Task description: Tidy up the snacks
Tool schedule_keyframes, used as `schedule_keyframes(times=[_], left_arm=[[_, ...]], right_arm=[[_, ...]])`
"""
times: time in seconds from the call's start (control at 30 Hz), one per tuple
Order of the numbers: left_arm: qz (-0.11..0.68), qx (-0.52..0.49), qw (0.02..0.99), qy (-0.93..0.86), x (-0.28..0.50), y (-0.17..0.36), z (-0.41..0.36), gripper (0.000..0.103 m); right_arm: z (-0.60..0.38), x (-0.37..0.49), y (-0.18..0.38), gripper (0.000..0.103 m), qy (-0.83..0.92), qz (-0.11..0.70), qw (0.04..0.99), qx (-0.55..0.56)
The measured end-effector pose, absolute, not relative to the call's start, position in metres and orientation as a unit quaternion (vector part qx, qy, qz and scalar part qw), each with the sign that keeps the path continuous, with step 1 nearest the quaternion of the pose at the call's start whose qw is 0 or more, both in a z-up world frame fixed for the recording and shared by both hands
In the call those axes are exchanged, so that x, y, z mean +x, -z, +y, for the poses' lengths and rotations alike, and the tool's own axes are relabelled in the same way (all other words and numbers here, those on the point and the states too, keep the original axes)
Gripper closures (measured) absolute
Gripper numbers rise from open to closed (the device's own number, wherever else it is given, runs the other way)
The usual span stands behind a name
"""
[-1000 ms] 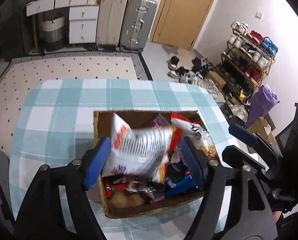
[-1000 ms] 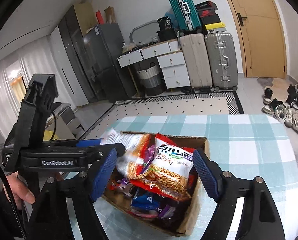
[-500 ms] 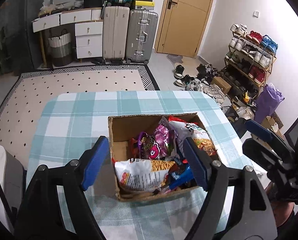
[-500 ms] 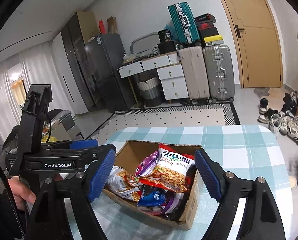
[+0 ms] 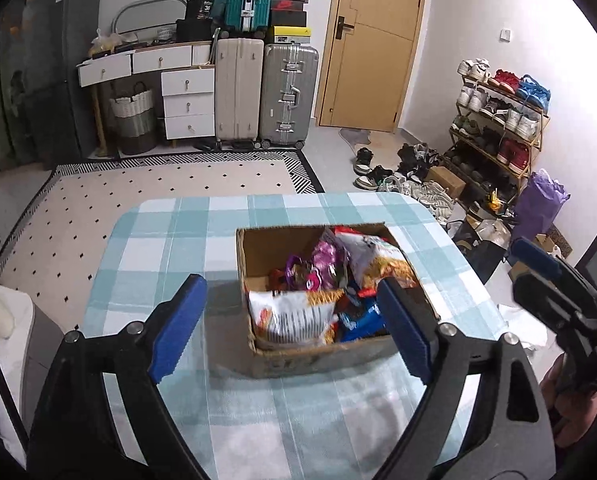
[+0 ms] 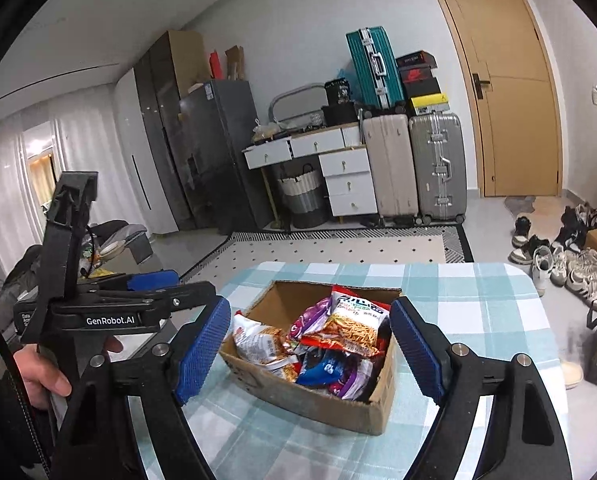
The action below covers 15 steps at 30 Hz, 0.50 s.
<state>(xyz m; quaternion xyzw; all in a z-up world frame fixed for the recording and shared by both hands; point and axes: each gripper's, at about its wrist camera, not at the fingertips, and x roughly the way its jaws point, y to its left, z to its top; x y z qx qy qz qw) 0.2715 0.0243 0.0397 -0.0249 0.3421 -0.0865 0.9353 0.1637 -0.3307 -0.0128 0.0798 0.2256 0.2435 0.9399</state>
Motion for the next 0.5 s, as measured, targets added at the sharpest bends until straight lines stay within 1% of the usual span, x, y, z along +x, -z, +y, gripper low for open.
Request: schedule_keyframes(times=[0.17, 0.27, 0.33, 0.5], left_arm=[[0.322, -0.022, 0.943, 0.075, 0.241, -0.042, 0.027, 0.016], [0.309, -0.022, 0.948, 0.067, 0.223, -0.044, 0.028, 0.009], [0.297, -0.024, 0.953, 0.062, 0.209, -0.045, 0.03, 0.001], [0.279, -0.02, 0.958, 0.057, 0.182, -0.047, 0.035, 0.001]], right_arm=[[-0.337, 0.134, 0.011, 0.019, -0.24, 0.201, 0.947, 0.077], [-0.34, 0.121, 0.011, 0.018, -0.237, 0.195, 0.949, 0.076], [-0.343, 0.11, 0.012, 0.013, -0.234, 0.189, 0.95, 0.076], [-0.35, 0.085, 0.014, 0.008, -0.231, 0.178, 0.954, 0.077]])
